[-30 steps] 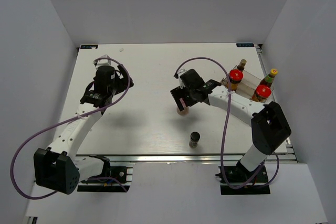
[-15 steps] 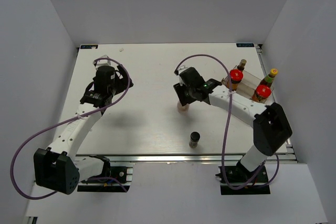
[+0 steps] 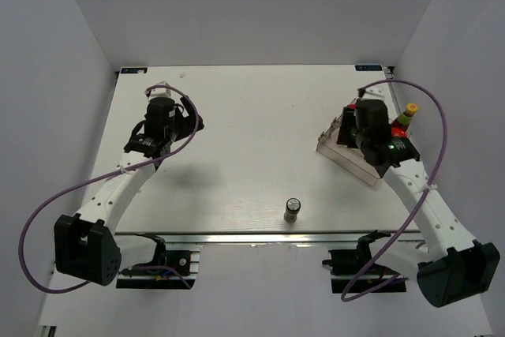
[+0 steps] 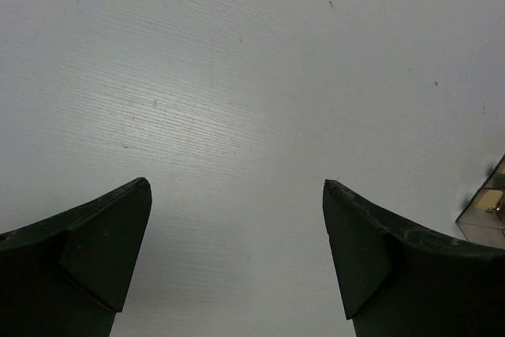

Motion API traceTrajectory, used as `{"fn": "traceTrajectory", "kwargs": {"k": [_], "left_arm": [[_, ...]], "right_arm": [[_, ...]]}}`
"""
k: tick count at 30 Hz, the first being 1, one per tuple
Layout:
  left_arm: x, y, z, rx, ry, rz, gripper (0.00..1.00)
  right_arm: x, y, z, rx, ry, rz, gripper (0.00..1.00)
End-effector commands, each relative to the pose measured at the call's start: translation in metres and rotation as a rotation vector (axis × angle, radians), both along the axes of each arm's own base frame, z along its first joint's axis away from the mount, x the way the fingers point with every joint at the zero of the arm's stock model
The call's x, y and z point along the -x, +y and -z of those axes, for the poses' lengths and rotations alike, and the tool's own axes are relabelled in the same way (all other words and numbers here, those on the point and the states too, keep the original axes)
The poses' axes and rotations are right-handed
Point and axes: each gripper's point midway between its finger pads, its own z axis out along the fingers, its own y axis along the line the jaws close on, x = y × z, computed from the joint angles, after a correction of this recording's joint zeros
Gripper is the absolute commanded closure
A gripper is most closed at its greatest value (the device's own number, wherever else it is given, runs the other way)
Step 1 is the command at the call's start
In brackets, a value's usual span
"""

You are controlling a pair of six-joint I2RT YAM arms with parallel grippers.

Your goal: Organize the condiment bottles

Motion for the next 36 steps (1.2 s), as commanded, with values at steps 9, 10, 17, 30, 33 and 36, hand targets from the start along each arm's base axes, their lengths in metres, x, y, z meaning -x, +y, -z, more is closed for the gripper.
{"fn": "traceTrajectory", "kwargs": {"k": [9,10,17,30,33,36], "left_arm": [[-0.022,-0.015,0.002,0.001,0.003,0.061,0.02],[-0.023,-0.015,0.004,-0.002,0.009,0.059,0.02],[-0.024,-0.016,0.012,-0.008,0.018,0.070,0.02],[-0.028,-0.020,0.022,-0.011,0.042,0.088,0.02],[-0.028,-0.021,0.025,-0.011,0.056,0.090,0.02],[-0.028,-0.021,0.027,-0.014,0.063,0.092,0.02]], "right_arm": [[0.019,-0.109,0.029,-0.009,0.090,0.442,0.79],[0.018,-0.110,0.033,-0.013,0.104,0.445,0.79],[0.018,-0.122,0.060,-0.030,0.175,0.490,0.80],[0.027,-0.139,0.114,-0.070,0.311,0.579,0.67],[0.028,-0.139,0.118,-0.072,0.326,0.589,0.40],[0.029,-0.141,0.113,-0.070,0.321,0.605,0.13]]}}
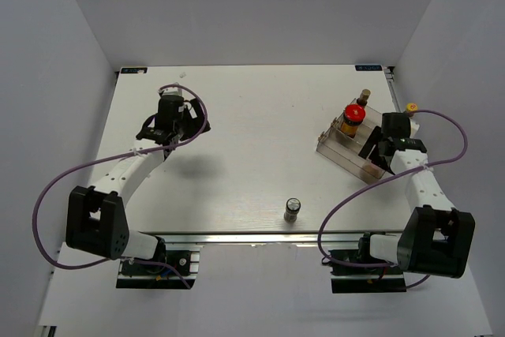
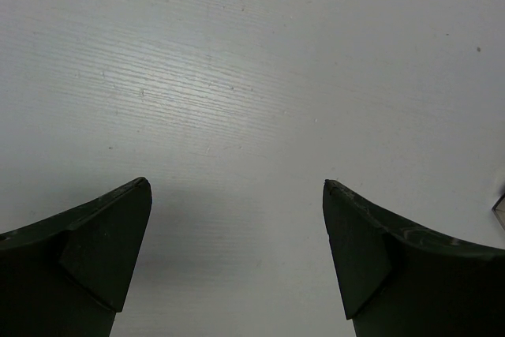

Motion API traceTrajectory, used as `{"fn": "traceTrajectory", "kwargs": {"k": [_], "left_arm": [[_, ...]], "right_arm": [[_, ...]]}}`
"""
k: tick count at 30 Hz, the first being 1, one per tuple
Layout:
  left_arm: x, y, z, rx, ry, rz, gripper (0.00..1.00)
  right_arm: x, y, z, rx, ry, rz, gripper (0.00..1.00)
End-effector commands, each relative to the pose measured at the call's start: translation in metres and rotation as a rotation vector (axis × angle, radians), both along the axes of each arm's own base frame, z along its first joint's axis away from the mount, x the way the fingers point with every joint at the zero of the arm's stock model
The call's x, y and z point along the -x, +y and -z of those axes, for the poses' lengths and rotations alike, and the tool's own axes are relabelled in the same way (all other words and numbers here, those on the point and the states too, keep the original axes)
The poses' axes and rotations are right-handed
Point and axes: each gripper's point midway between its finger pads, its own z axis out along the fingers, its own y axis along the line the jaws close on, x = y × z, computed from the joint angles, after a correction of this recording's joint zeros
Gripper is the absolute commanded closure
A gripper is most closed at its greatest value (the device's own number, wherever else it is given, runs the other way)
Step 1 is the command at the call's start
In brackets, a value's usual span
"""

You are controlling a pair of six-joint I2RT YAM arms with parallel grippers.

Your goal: Organize the condiment bottles

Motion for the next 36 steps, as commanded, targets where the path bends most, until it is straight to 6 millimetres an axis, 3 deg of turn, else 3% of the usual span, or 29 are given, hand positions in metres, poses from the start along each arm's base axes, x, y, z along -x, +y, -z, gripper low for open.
{"fn": "traceTrajectory", "kwargs": {"k": [1,5,7,10,11,13,14,15,19,23,25,28,29,36], "left_arm": [[-0.009,-0.006,-0.019,0.012,-0.044,0.021,0.02],[-0.008,-0.005,-0.019,0.012,-0.043,0.019,0.02],[-0.008,-0.005,-0.020,0.013,-0.046,0.019,0.02],[-0.006,-0.004,-0.023,0.013,-0.052,0.018,0.02],[-0.006,-0.004,-0.024,0.017,-0.055,0.016,0.02],[-0.006,-0.005,-0.026,0.019,-0.060,0.017,0.02],[-0.005,-0.005,-0.026,0.024,-0.061,0.018,0.02],[-0.005,-0.006,-0.027,0.028,-0.063,0.019,0.02],[-0.002,-0.004,-0.030,0.029,-0.058,0.008,0.02],[0.006,0.021,-0.028,-0.033,-0.026,-0.114,0.02],[0.011,0.036,-0.036,-0.068,-0.044,-0.187,0.02],[0.020,0.046,-0.040,-0.080,-0.054,-0.230,0.02],[0.024,0.048,-0.050,-0.065,-0.081,-0.239,0.02],[0.043,0.059,-0.063,-0.051,-0.130,-0.281,0.02]], "right_arm": [[-0.002,-0.005,-0.009,0.011,-0.032,0.033,0.11],[-0.004,-0.001,-0.036,-0.003,-0.095,0.016,0.11],[-0.009,0.004,-0.062,-0.013,-0.178,-0.030,0.11],[-0.014,0.028,-0.093,-0.063,-0.288,-0.159,0.11],[-0.016,0.051,-0.099,-0.112,-0.317,-0.261,0.11],[-0.015,0.078,-0.112,-0.133,-0.364,-0.416,0.11],[-0.012,0.116,-0.117,-0.185,-0.384,-0.570,0.11],[-0.009,0.132,-0.117,-0.176,-0.384,-0.654,0.11],[0.020,0.219,-0.105,-0.204,-0.317,-0.995,0.11],[0.031,0.253,-0.081,-0.167,-0.237,-1.096,0.11],[0.037,0.266,-0.067,-0.144,-0.195,-1.129,0.11],[0.049,0.277,-0.049,-0.147,-0.156,-1.169,0.11],[0.056,0.282,-0.045,-0.151,-0.143,-1.189,0.11],[0.090,0.274,-0.017,-0.101,-0.023,-1.172,0.11]]}}
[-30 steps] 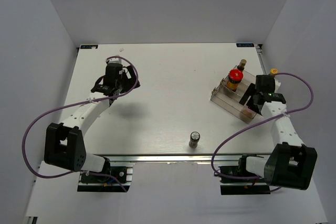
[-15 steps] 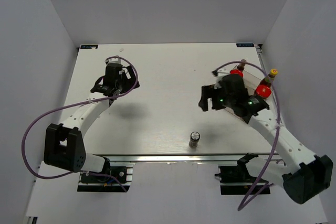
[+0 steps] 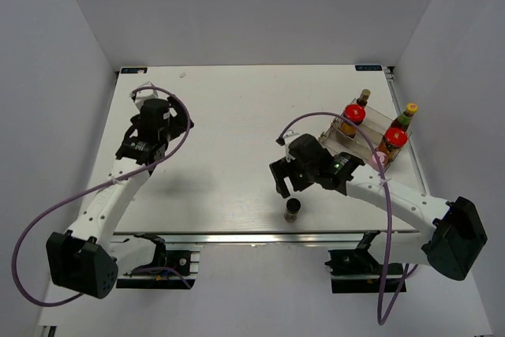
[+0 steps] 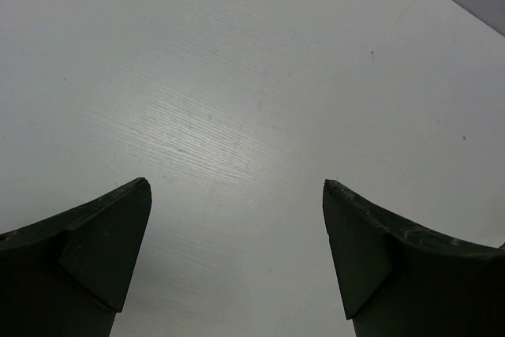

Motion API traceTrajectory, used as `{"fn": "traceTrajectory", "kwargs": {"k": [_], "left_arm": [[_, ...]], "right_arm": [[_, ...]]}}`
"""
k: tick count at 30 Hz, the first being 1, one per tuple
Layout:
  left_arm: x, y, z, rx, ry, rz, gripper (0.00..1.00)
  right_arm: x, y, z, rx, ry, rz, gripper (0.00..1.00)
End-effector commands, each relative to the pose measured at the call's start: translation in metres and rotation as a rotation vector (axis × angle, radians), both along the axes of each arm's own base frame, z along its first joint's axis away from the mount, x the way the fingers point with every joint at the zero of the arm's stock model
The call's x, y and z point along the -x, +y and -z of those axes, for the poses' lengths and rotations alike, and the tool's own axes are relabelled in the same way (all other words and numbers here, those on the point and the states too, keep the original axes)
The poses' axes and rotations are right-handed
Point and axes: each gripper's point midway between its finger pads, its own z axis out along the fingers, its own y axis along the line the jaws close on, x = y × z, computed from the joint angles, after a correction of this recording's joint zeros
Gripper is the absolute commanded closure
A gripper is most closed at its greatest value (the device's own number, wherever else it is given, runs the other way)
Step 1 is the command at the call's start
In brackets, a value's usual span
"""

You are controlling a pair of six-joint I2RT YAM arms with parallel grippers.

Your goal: Organize the condiment bottles

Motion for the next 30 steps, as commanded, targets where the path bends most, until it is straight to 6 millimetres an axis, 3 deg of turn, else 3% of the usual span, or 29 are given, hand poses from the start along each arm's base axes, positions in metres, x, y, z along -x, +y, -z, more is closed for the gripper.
{"fn": "traceTrajectory", "kwargs": {"k": [1,7,10,12,13,17,18,20,24,25,26,30], "left_arm": [[0.011,0.010,0.001,-0.007,-0.004,-0.047,0.02],[0.016,0.017,-0.002,-0.022,-0.010,-0.075,0.02],[0.017,0.016,-0.002,-0.016,-0.019,-0.073,0.02],[0.016,0.015,-0.002,-0.016,-0.021,-0.066,0.02],[0.016,0.015,-0.002,-0.015,-0.019,-0.067,0.02],[0.014,0.015,0.001,-0.019,-0.010,-0.066,0.02],[0.014,0.014,0.001,-0.018,-0.009,-0.063,0.02],[0.014,0.014,0.000,-0.018,-0.012,-0.062,0.02],[0.014,0.013,0.000,-0.016,-0.015,-0.056,0.02],[0.014,0.012,0.001,-0.016,-0.013,-0.053,0.02],[0.013,0.013,0.000,-0.016,-0.016,-0.052,0.02],[0.013,0.011,0.001,-0.014,-0.013,-0.045,0.02]], "right_arm": [[0.012,-0.012,0.012,0.050,0.018,0.051,0.11],[0.036,-0.017,0.028,0.097,0.069,0.038,0.11],[0.043,-0.017,0.032,0.106,0.093,0.033,0.17],[0.048,-0.016,0.033,0.101,0.108,0.025,0.27],[0.049,-0.016,0.033,0.102,0.112,0.027,0.38],[0.049,-0.013,0.028,0.079,0.116,0.036,0.65],[0.049,-0.013,0.026,0.075,0.114,0.038,0.68],[0.049,-0.013,0.023,0.070,0.109,0.044,0.68],[0.048,-0.016,0.021,0.079,0.109,0.062,0.52],[0.048,-0.017,0.021,0.084,0.107,0.067,0.54],[0.047,-0.019,0.022,0.090,0.104,0.071,0.63],[0.043,-0.020,0.019,0.092,0.083,0.087,0.71]]}}
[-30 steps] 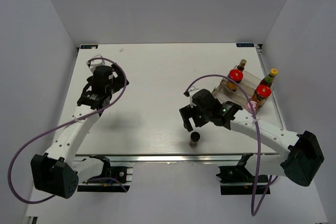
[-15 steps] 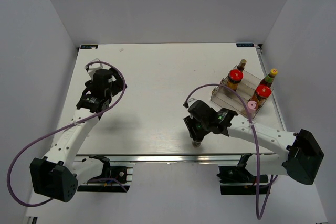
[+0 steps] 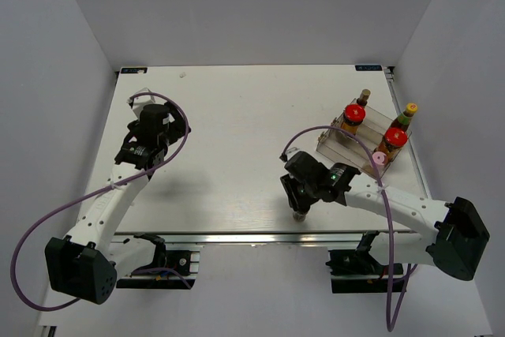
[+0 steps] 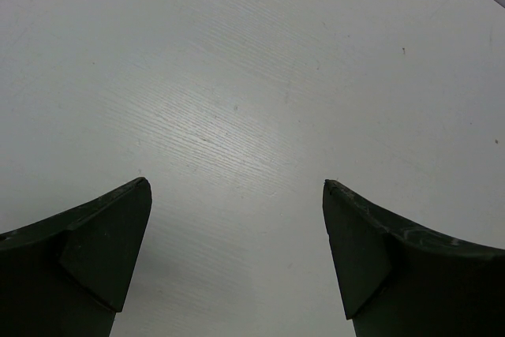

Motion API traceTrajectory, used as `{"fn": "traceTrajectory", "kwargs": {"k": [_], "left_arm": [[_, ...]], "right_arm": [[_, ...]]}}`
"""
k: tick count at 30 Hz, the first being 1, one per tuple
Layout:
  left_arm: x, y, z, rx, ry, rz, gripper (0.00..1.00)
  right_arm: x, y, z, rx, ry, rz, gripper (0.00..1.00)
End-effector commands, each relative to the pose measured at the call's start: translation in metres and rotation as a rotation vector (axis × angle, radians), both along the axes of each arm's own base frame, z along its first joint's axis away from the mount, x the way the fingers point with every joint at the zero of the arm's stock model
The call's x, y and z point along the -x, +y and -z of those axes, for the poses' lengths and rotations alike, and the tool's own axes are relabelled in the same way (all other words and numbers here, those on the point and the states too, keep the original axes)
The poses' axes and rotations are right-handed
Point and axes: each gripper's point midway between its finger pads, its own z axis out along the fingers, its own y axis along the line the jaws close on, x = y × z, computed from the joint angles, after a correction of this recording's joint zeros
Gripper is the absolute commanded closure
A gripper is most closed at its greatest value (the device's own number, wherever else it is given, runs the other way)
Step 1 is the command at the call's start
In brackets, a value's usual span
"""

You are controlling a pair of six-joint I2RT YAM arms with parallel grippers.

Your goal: Organize the condiment bottles

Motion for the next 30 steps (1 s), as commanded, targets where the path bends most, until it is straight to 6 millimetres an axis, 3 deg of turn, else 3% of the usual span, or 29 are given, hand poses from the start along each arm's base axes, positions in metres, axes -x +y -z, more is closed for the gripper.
{"fn": "traceTrajectory", "kwargs": {"k": [1,9,13,15,18,19,25,30], "left_arm": [[-0.002,-0.002,-0.006,0.009,-0.027,0.009,0.02],[-0.001,-0.004,-0.008,0.013,-0.034,0.023,0.02],[-0.001,-0.005,-0.009,0.016,-0.041,0.029,0.02],[-0.001,-0.006,-0.010,0.015,-0.044,0.033,0.02],[-0.002,-0.006,-0.010,0.012,-0.042,0.035,0.02],[-0.002,-0.006,-0.010,0.013,-0.042,0.036,0.02],[-0.003,-0.005,-0.007,0.003,-0.031,0.033,0.02],[-0.002,-0.002,-0.007,-0.008,-0.035,0.020,0.02]], "right_arm": [[-0.012,0.003,-0.020,-0.026,-0.070,0.038,0.72],[-0.046,0.005,-0.057,-0.038,-0.181,0.094,0.79],[-0.080,-0.019,-0.069,-0.040,-0.206,0.210,0.81],[-0.100,-0.023,-0.084,-0.089,-0.240,0.245,0.83],[-0.131,-0.043,-0.102,-0.120,-0.282,0.313,0.83],[-0.145,-0.051,-0.116,-0.125,-0.316,0.332,0.83],[-0.191,-0.065,-0.133,-0.099,-0.327,0.349,0.84],[-0.225,-0.085,-0.130,-0.056,-0.317,0.367,0.84]]}}
